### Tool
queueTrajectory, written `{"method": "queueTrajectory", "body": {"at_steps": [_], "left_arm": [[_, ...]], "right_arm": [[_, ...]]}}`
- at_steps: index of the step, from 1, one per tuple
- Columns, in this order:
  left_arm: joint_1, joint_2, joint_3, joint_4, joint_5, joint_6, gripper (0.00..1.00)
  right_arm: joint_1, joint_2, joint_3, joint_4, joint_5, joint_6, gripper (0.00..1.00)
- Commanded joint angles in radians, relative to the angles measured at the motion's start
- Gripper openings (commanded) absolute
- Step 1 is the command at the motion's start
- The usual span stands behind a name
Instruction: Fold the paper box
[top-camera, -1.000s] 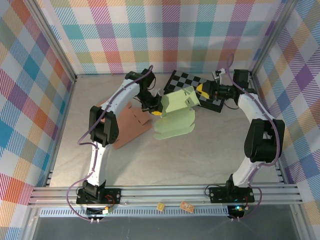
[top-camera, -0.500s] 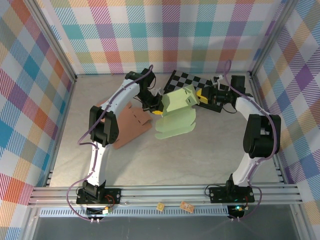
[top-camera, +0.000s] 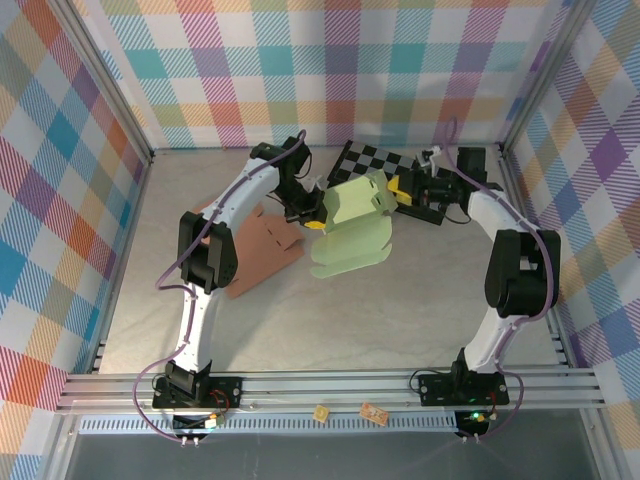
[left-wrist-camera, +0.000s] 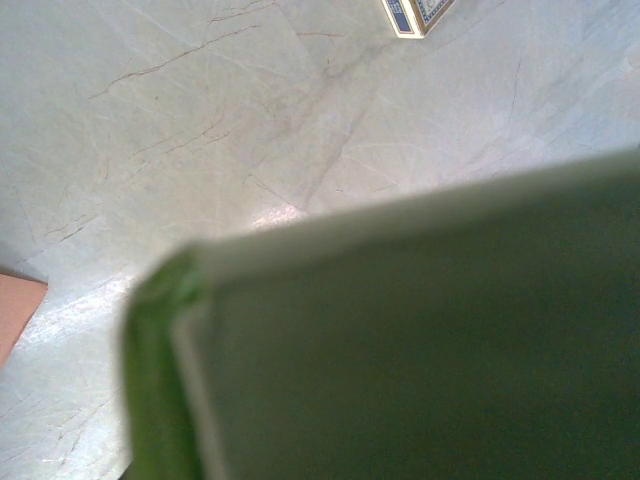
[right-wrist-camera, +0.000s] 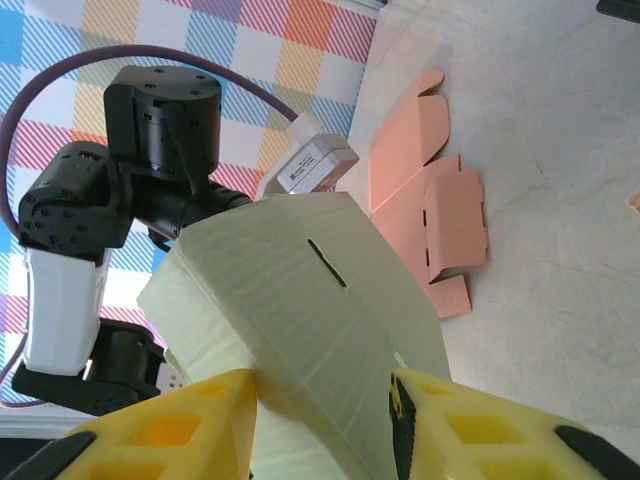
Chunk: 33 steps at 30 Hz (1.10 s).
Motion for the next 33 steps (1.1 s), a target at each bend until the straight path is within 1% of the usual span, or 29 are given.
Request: {"method": "queueTrajectory", "body": {"at_steps": [1,5,15,20,25,33], "left_arm": [[0.002,0.005,0.020,-0.025,0.012,-0.010,0.00],[0.001,0.008,0.026,-0.029,0.011,-0.020,0.00],[0.001,0.004,0.021,-0.033,0.007,-0.025,0.00],[-0.001,0.002,0.021,-0.033,0.004,-0.030,0.00],[-0.002,-0.001,0.020,-0.038,0.002,-0.030,0.00],[-0.006,-0.005,0.023,-0.046,-0.005,-0.030,0.00]], "right_arm": [[0.014,-0.054,0.038,-0.087,0.030,-0.091,0.42],[0.031,-0.080,0.054,-0.165,0.103,-0.160,0.45],[0.077,-0.091,0.095,-0.242,0.150,-0.216,0.45],[0.099,-0.094,0.115,-0.300,0.213,-0.260,0.45],[0.122,-0.106,0.139,-0.350,0.316,-0.302,0.46],[0.199,-0.138,0.158,-0.408,0.560,-0.363,0.48]]}}
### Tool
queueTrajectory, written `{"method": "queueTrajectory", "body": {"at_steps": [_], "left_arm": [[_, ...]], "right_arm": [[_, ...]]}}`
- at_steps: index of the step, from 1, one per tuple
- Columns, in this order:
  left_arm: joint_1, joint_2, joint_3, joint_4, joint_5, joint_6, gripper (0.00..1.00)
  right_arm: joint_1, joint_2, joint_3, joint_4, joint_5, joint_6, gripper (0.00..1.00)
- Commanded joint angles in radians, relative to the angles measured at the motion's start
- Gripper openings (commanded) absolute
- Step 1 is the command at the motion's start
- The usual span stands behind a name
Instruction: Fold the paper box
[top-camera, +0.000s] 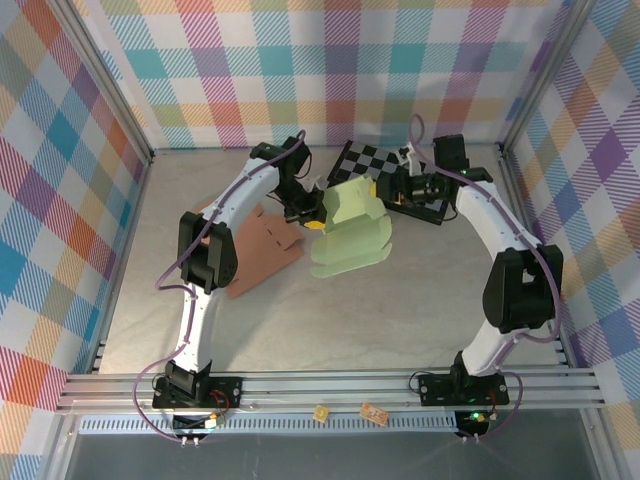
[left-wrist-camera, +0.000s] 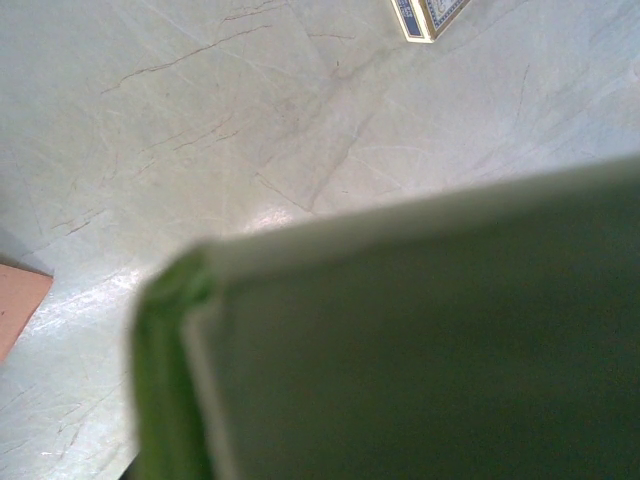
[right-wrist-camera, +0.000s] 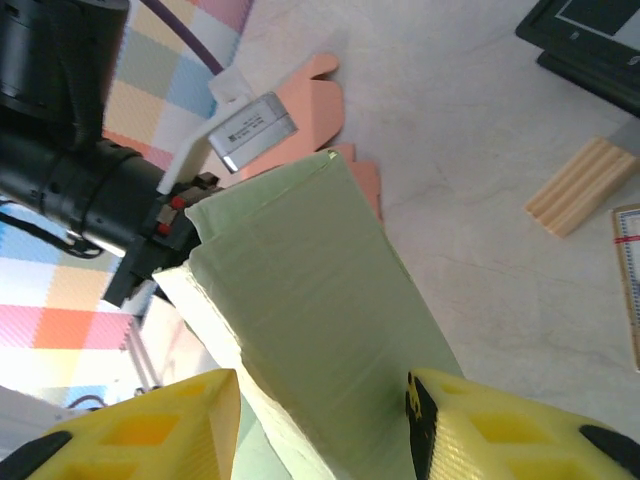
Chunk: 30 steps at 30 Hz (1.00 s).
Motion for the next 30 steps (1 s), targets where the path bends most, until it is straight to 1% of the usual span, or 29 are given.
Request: {"method": "queueTrajectory", "body": {"at_steps": [1,7,13,15,21,24,30], "left_arm": [[-0.006,-0.005,0.019,-0.045,0.006,-0.004,0.00],[-0.009,-0.007,0.020,-0.048,0.002,-0.002,0.00],[-0.012,-0.007,0.024,-0.051,0.000,-0.001,0.00],[-0.014,-0.005,0.025,-0.054,-0.002,-0.002,0.00],[-0.021,0.002,0.037,-0.059,-0.004,-0.002,0.00],[-0.024,0.007,0.053,-0.068,-0.009,-0.004,0.00],[-0.031,0.019,0.076,-0.091,-0.011,-0.014,0.00]], "right_arm": [[0.039,-0.034,0.030,-0.052,0.135,-0.061,0.48],[0.084,-0.037,0.044,-0.064,0.275,-0.073,0.47],[0.147,-0.014,0.089,-0.107,0.461,-0.096,0.52],[0.168,-0.005,0.098,-0.115,0.508,-0.099,0.52],[0.213,0.027,0.132,-0.138,0.631,-0.103,0.44],[0.235,0.052,0.160,-0.162,0.713,-0.109,0.40],[0.284,0.106,0.221,-0.213,0.903,-0.113,0.27]]}}
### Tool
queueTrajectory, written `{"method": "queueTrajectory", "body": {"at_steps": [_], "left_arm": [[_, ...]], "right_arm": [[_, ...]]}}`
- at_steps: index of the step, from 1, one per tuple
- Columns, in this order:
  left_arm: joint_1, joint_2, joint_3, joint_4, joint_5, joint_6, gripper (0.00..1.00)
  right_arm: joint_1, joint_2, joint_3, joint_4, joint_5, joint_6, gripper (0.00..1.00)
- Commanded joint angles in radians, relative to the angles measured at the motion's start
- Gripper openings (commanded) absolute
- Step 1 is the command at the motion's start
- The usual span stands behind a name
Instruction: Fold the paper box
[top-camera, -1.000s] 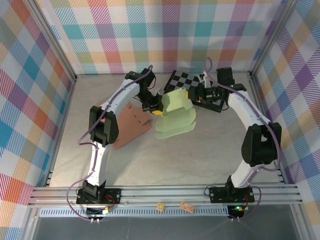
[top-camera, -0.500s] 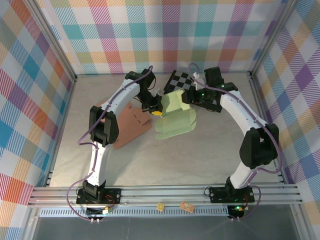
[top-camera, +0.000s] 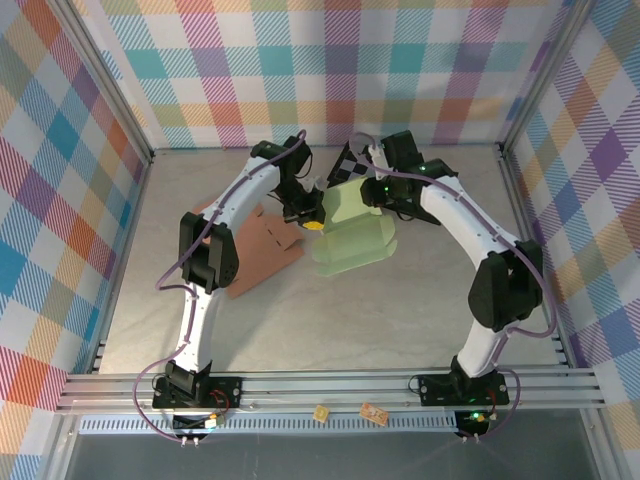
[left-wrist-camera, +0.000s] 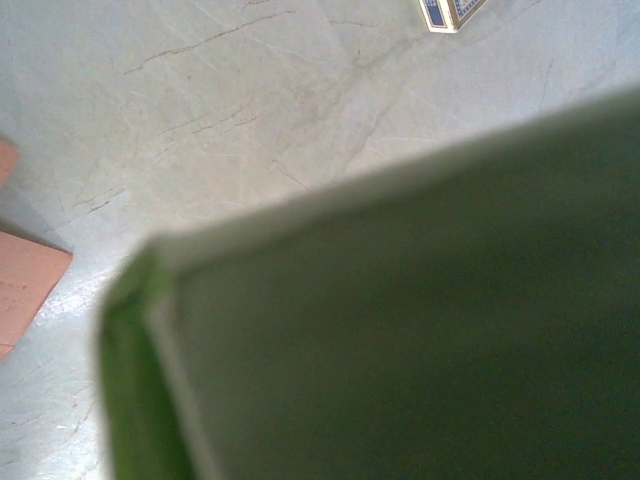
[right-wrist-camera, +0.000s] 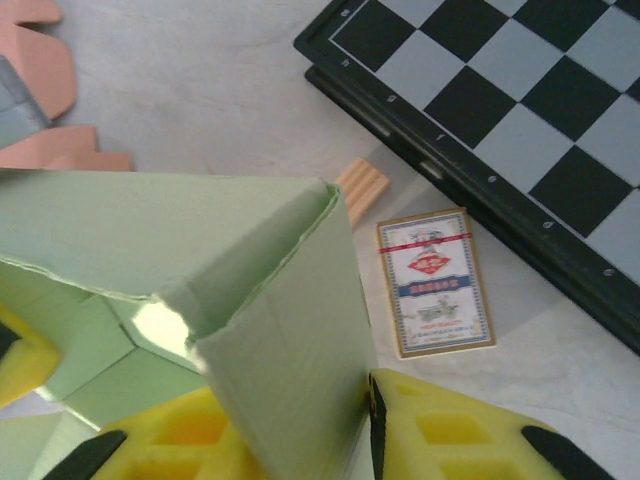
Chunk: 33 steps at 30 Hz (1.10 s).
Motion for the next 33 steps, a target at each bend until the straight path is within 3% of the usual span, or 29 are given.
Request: {"method": "queueTrajectory", "body": {"at_steps": [1,7,14,19,22,29,33], "left_arm": [[-0.023,0.008,0.041,-0.041,0.025,-0.007,0.00],[-0.032,0.015,0.042,-0.049,0.020,-0.014,0.00],[-0.038,0.018,0.044,-0.050,0.025,-0.024,0.00],[-0.037,0.019,0.046,-0.053,0.024,-0.025,0.00],[-0.039,0.020,0.047,-0.054,0.024,-0.024,0.00],[-0.040,0.023,0.050,-0.056,0.020,-0.026,0.00],[-0.043,0.026,0.052,-0.055,0.019,-0.033,0.00]], "right_arm": [[0.033,0.042,0.048,-0.057,0.154,-0.020,0.24],[0.055,0.073,0.084,-0.078,0.263,-0.019,0.01],[0.070,0.103,0.125,-0.103,0.329,-0.022,0.00],[0.073,0.124,0.146,-0.119,0.344,-0.026,0.16],[0.073,0.130,0.154,-0.119,0.356,-0.027,0.19],[0.087,0.162,0.196,-0.152,0.452,-0.032,0.00],[0.107,0.178,0.205,-0.165,0.537,-0.037,0.00]]}}
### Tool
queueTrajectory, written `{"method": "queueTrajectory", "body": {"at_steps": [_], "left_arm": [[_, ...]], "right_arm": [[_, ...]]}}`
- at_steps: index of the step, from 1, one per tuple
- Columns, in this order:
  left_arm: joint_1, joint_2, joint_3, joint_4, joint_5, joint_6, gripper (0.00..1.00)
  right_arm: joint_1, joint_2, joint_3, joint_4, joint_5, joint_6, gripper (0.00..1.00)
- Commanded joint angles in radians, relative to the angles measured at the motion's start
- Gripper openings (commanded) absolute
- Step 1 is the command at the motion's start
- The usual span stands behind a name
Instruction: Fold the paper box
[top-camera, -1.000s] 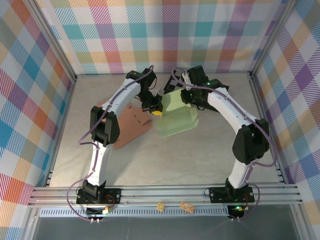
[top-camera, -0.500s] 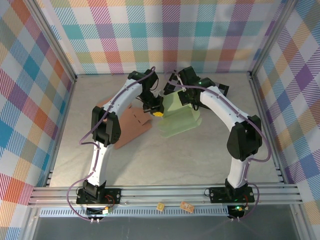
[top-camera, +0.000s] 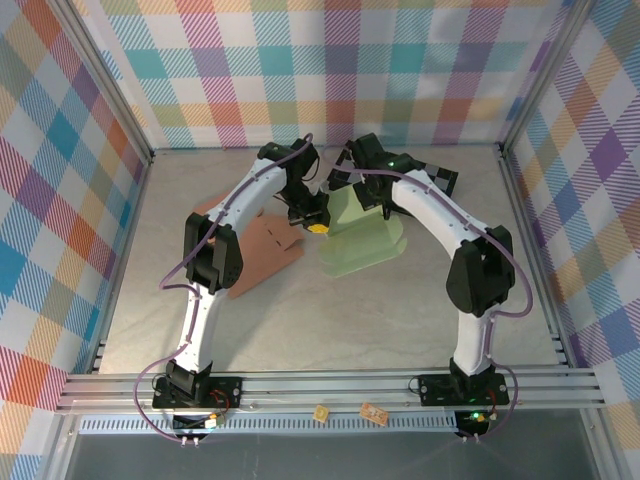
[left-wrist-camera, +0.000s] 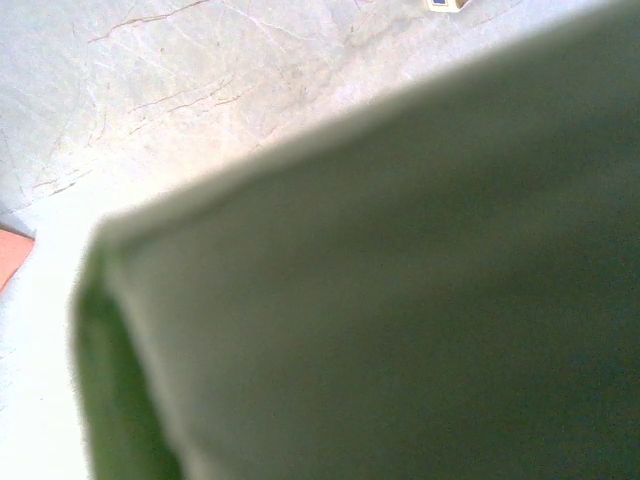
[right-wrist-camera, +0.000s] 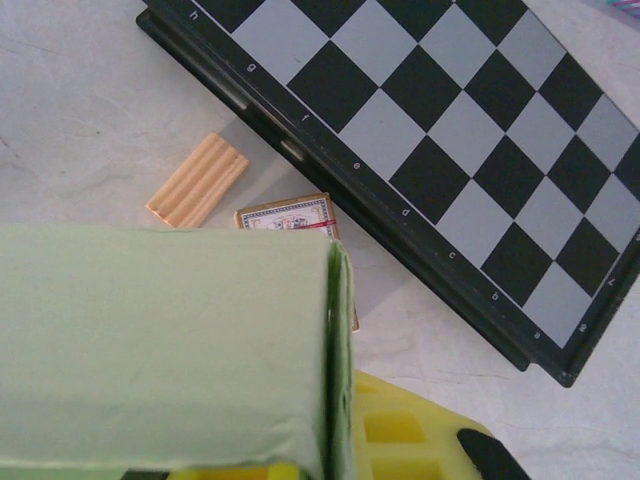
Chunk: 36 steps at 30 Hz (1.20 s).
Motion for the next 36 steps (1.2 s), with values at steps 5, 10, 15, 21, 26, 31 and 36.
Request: {"method": "queueTrajectory", "body": {"at_steps": [5,10,15,21,26,31,36], "left_arm": [[-0.012,0.012,0.036,-0.035,0.024,0.005,0.00],[-0.013,0.016,0.034,-0.033,0.019,-0.013,0.00],[-0.010,0.015,0.034,-0.024,0.018,-0.048,0.00],[-0.007,0.021,0.037,-0.022,0.012,-0.065,0.00],[-0.008,0.025,0.038,-0.025,0.015,-0.064,0.00],[-0.007,0.021,0.040,-0.032,0.012,-0.060,0.00],[-0.008,0.022,0.042,-0.033,0.008,-0.061,0.00]], "right_arm": [[0.018,0.025,0.032,-0.016,0.178,0.002,0.00],[0.018,-0.011,0.019,-0.006,0.048,-0.005,0.20],[0.018,-0.054,-0.042,-0.005,-0.025,0.006,0.32],[0.018,-0.097,-0.118,0.004,-0.044,0.010,0.37],[0.017,-0.090,-0.131,0.011,0.001,0.010,0.21],[0.018,-0.048,-0.076,-0.023,0.081,0.011,0.04],[0.021,-0.041,-0.068,-0.031,0.151,0.012,0.00]]}}
